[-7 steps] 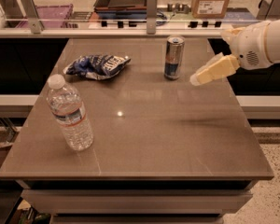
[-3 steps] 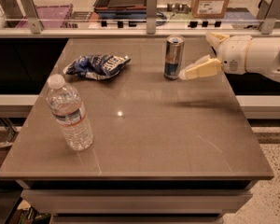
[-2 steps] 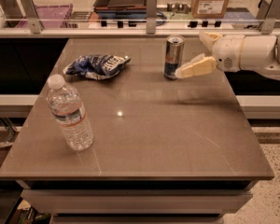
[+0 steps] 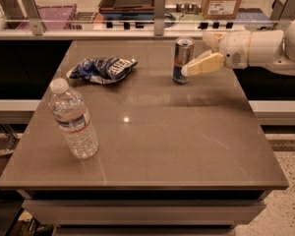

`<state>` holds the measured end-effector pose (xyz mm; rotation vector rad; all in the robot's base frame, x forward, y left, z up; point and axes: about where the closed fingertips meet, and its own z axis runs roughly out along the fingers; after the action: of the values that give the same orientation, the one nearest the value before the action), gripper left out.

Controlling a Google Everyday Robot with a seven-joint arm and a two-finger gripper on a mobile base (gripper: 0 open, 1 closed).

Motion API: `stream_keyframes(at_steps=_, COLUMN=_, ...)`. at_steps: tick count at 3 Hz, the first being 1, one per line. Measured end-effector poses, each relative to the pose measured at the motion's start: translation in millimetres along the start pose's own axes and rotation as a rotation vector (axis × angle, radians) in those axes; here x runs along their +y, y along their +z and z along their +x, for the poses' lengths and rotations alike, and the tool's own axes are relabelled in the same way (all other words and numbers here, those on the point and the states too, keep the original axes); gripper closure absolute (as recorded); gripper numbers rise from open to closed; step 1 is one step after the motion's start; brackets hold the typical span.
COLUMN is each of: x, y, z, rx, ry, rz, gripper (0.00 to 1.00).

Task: Pick redbull can

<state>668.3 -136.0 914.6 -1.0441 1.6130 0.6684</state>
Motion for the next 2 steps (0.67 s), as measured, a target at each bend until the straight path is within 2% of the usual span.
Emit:
stream_keyframes(at_steps=1, x=-0.9, y=10.3, z=0.4, rx=-0.011, ry=0.034, rz=-0.019, gripper=0.00)
stream_keyframes(at_steps=2, x=-0.2, y=21.4, z=4.8, rx=-0.028, ry=0.067, rz=-0.008, gripper=0.00)
